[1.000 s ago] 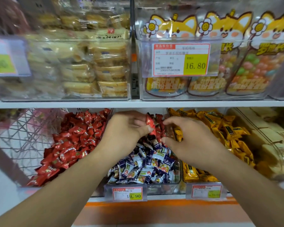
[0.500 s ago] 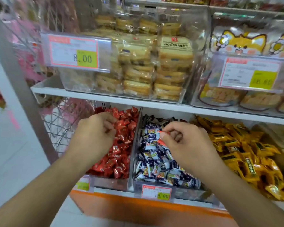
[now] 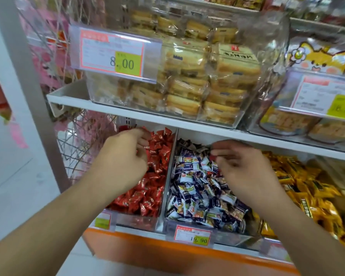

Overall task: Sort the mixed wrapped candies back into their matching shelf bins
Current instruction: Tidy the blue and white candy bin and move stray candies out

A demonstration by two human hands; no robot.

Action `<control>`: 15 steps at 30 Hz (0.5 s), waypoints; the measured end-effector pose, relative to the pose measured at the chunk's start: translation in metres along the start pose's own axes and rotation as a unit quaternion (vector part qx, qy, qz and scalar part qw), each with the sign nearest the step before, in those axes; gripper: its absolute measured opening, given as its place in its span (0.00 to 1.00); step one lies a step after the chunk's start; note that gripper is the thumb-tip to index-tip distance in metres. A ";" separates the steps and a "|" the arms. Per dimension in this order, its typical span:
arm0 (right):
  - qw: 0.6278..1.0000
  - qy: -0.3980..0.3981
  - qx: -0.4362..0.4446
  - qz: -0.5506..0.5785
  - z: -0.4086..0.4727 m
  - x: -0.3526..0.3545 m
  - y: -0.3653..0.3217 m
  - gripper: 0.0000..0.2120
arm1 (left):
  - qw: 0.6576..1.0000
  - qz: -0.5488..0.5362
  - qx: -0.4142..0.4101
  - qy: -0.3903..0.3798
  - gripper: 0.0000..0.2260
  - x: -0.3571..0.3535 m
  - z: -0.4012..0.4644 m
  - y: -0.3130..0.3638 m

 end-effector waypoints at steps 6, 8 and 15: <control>0.976 -0.023 -0.059 -0.209 -0.016 0.052 0.049 0.19 | 0.992 0.039 -0.105 -0.056 0.15 -0.037 -0.016 0.043; 0.974 -0.049 -0.066 -0.212 -0.020 0.051 0.060 0.20 | 0.985 0.047 -0.138 -0.089 0.15 -0.057 -0.021 0.060; 0.981 -0.065 -0.067 -0.171 -0.021 0.052 0.070 0.22 | 0.964 0.081 -0.185 -0.171 0.13 -0.139 -0.008 0.110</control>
Point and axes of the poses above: each hand's wrist, its own z-axis towards the middle knuckle, its own x-axis out of the back of the hand, y = z × x, the point moved 7 cm from there along z, towards the middle knuckle, and after that the axes turned 1 degree about -y, right-handed, at the moved point
